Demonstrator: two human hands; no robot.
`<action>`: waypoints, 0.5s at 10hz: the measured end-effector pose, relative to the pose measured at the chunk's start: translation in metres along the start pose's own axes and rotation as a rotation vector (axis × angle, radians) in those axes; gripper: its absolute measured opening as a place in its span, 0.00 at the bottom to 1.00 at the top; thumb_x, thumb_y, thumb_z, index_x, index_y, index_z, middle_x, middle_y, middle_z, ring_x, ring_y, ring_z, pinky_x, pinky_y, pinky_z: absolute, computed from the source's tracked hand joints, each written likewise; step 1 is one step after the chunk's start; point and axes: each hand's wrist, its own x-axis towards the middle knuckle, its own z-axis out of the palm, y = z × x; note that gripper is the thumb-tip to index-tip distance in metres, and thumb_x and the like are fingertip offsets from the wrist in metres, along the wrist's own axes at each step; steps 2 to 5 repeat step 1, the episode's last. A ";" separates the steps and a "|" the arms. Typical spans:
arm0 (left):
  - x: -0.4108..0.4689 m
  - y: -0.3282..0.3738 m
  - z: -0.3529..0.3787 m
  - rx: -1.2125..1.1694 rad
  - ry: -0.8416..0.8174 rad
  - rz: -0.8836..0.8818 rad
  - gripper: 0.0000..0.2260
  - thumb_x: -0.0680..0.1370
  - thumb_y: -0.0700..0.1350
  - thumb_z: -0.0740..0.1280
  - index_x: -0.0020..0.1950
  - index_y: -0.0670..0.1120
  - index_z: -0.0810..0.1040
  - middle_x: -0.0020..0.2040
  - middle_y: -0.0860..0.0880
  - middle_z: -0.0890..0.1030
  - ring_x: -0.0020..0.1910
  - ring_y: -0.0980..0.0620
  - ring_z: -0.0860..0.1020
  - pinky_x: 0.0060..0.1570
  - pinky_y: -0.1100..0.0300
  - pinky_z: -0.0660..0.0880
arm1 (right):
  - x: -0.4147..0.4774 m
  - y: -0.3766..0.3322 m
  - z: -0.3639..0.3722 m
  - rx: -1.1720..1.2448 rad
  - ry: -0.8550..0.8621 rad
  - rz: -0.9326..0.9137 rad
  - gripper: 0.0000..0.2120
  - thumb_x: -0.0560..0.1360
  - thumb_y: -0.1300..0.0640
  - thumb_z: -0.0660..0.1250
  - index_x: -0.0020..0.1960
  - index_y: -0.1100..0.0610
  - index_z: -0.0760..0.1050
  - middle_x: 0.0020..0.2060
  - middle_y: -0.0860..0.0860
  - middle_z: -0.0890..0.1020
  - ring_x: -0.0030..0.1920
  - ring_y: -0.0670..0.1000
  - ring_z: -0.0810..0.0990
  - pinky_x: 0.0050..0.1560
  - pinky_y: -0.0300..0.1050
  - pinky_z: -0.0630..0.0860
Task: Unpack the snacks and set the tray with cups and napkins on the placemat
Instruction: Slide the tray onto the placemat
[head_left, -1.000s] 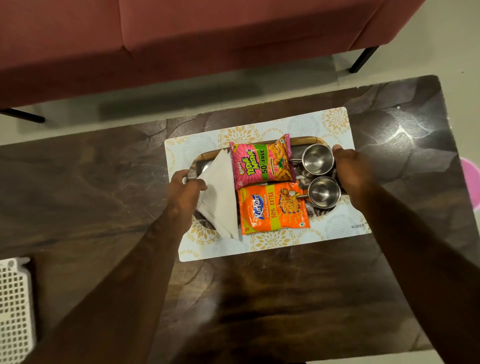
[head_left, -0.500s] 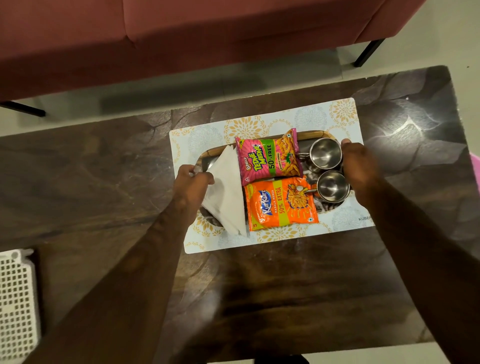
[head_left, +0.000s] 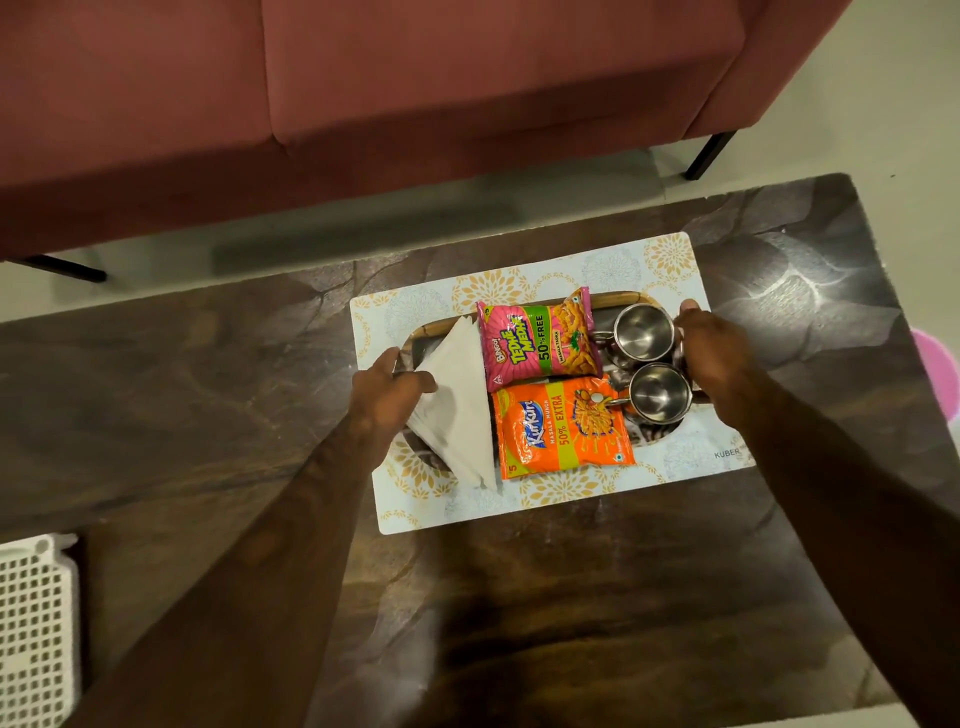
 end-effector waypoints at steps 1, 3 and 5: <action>-0.009 0.003 -0.013 0.161 0.032 0.034 0.36 0.71 0.48 0.72 0.79 0.49 0.65 0.75 0.43 0.69 0.71 0.40 0.70 0.64 0.49 0.74 | -0.011 0.003 -0.008 -0.097 0.071 -0.108 0.30 0.80 0.36 0.51 0.59 0.58 0.80 0.59 0.63 0.83 0.59 0.64 0.81 0.66 0.64 0.76; -0.009 0.003 -0.013 0.161 0.032 0.034 0.36 0.71 0.48 0.72 0.79 0.49 0.65 0.75 0.43 0.69 0.71 0.40 0.70 0.64 0.49 0.74 | -0.011 0.003 -0.008 -0.097 0.071 -0.108 0.30 0.80 0.36 0.51 0.59 0.58 0.80 0.59 0.63 0.83 0.59 0.64 0.81 0.66 0.64 0.76; -0.009 0.003 -0.013 0.161 0.032 0.034 0.36 0.71 0.48 0.72 0.79 0.49 0.65 0.75 0.43 0.69 0.71 0.40 0.70 0.64 0.49 0.74 | -0.011 0.003 -0.008 -0.097 0.071 -0.108 0.30 0.80 0.36 0.51 0.59 0.58 0.80 0.59 0.63 0.83 0.59 0.64 0.81 0.66 0.64 0.76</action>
